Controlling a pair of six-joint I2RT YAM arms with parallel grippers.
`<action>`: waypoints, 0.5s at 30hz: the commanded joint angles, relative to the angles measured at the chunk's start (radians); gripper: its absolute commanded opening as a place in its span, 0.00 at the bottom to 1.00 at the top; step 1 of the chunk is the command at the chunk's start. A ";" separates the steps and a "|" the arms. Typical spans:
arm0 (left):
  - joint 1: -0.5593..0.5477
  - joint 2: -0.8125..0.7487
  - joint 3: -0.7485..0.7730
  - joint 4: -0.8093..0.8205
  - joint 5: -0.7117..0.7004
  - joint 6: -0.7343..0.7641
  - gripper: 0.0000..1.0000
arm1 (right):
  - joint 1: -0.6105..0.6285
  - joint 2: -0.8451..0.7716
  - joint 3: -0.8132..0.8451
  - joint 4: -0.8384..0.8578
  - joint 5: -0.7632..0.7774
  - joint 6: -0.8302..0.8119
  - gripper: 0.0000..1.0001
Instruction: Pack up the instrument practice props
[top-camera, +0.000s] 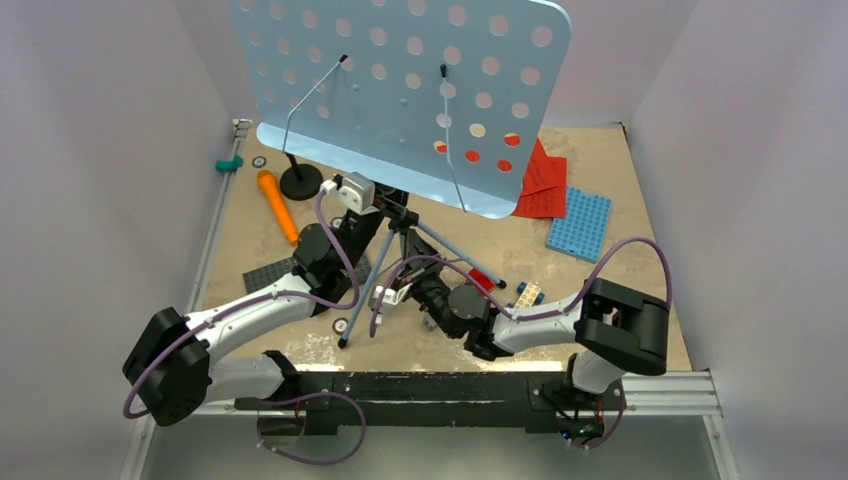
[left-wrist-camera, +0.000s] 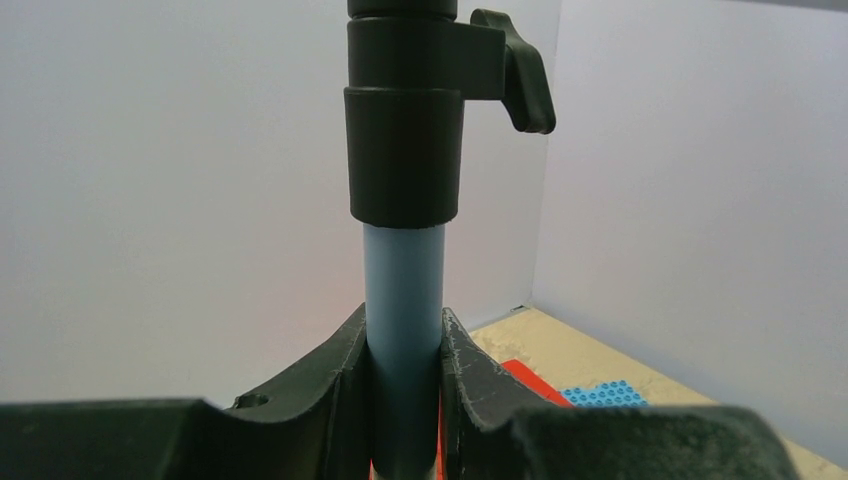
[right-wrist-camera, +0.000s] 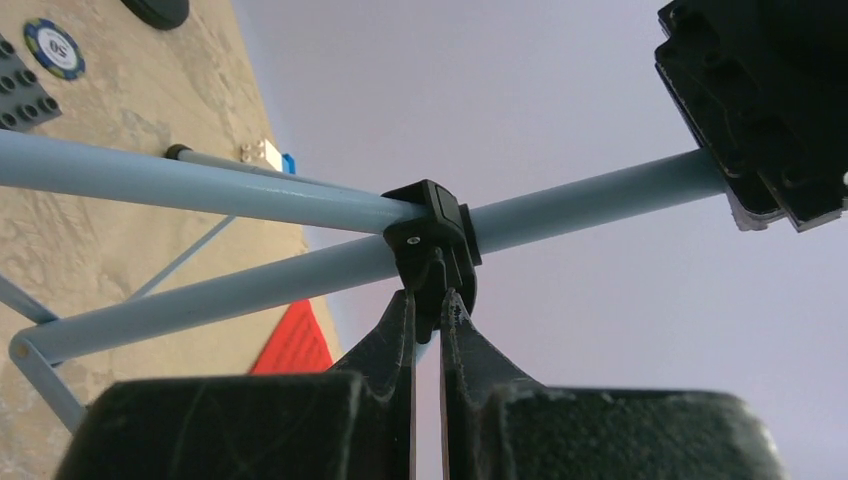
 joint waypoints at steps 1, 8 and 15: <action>-0.026 0.066 -0.071 -0.308 0.074 -0.103 0.00 | 0.018 -0.035 0.048 0.149 0.123 -0.076 0.01; -0.027 0.040 -0.054 -0.294 0.061 -0.091 0.00 | 0.063 -0.345 0.101 -0.405 0.259 0.438 0.63; -0.026 0.054 -0.062 -0.309 0.061 -0.098 0.00 | 0.113 -0.568 0.133 -1.023 0.224 1.087 0.83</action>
